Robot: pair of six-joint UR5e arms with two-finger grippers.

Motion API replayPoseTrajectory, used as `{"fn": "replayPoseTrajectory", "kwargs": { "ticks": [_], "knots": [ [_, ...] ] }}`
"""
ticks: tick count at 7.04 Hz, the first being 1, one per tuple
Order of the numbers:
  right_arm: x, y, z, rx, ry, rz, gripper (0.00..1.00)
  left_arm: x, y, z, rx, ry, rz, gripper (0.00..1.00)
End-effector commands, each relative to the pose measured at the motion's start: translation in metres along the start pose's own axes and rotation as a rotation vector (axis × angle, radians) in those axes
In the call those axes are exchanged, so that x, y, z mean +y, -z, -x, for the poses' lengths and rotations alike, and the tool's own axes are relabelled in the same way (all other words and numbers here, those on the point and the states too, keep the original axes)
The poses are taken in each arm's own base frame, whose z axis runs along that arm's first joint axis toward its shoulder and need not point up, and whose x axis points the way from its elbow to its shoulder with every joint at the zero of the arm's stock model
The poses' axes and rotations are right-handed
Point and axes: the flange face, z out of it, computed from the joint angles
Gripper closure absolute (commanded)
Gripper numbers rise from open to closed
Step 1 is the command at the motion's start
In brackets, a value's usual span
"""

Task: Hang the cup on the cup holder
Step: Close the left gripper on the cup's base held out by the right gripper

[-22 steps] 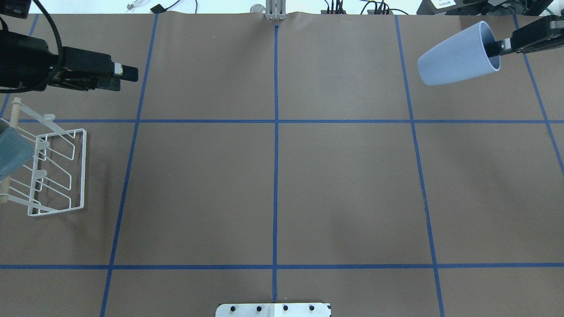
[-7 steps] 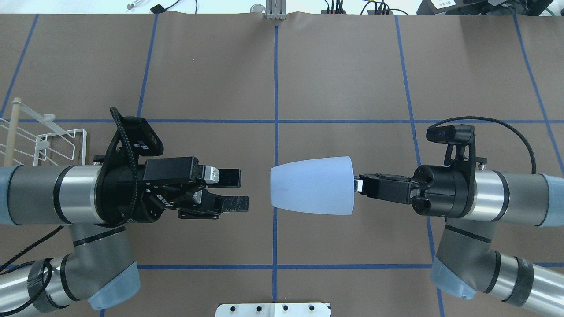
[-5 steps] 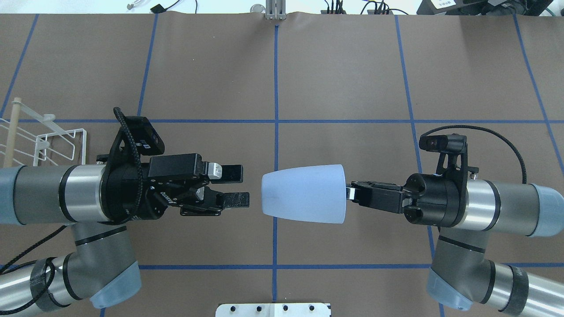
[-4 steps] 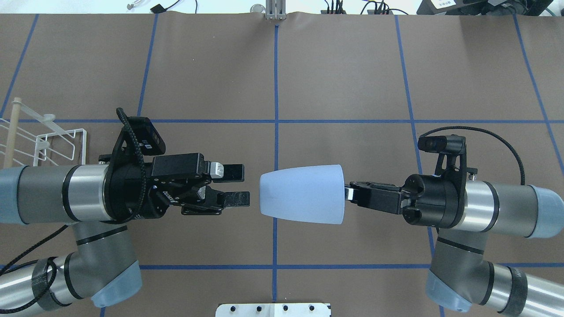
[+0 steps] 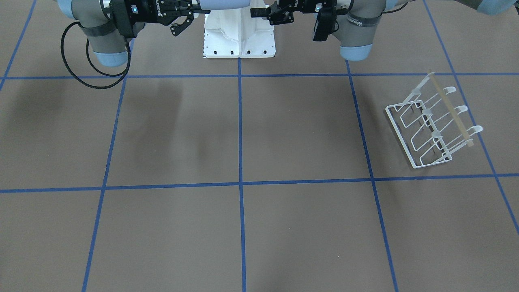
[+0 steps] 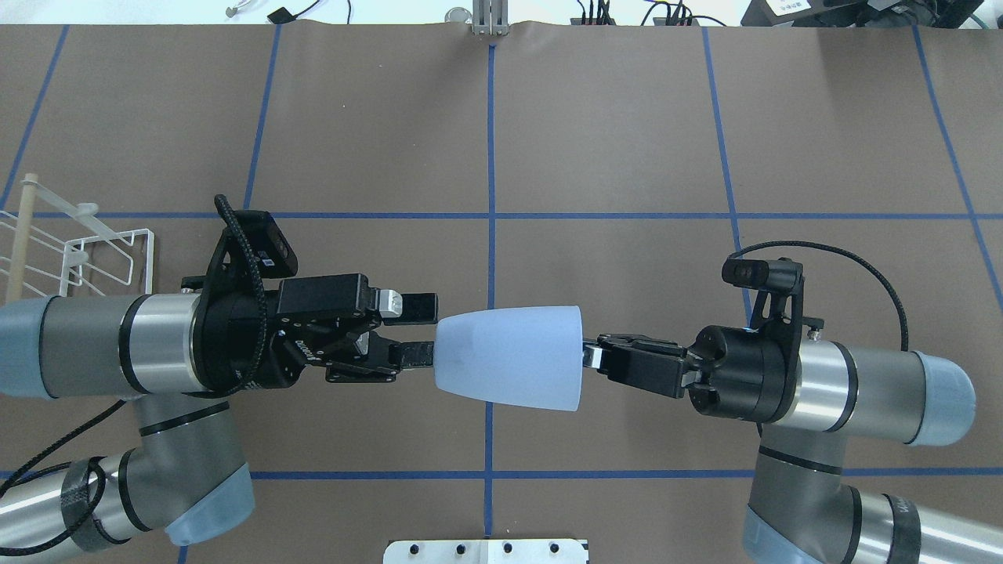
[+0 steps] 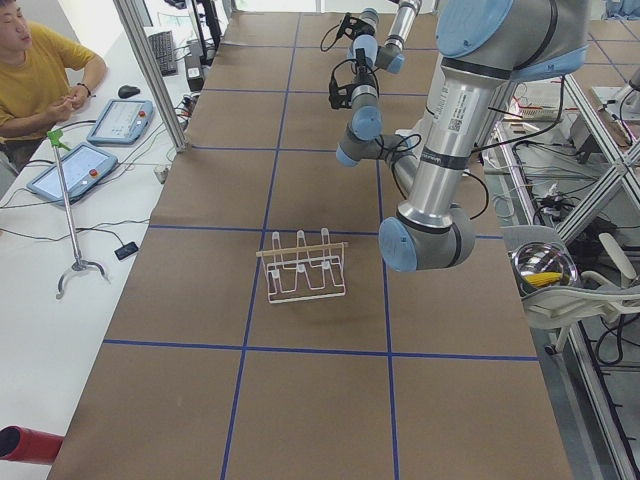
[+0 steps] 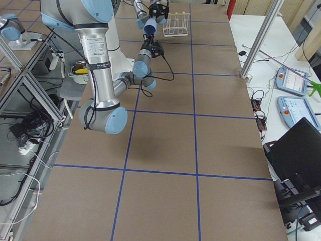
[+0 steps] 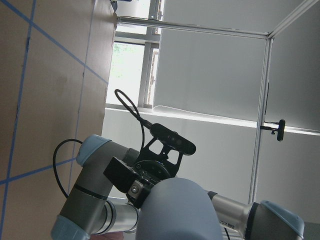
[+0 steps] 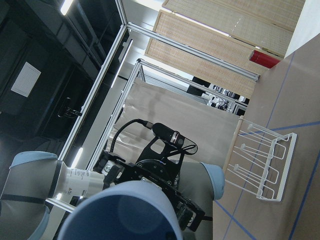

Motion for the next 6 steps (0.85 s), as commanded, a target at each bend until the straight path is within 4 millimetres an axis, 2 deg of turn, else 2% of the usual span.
{"fn": "replayPoseTrajectory", "kwargs": {
  "ticks": [1,6],
  "knots": [
    [0.0069,-0.0119,0.0014,0.002,0.002,-0.005,1.00,0.0052,-0.0036,0.0042,0.011,0.013,-0.008,0.02],
    [0.0065,-0.0119,-0.0025,0.014,0.003,-0.015,1.00,0.0097,-0.0039,0.0051,0.018,0.018,0.002,0.05]
  ]
}}
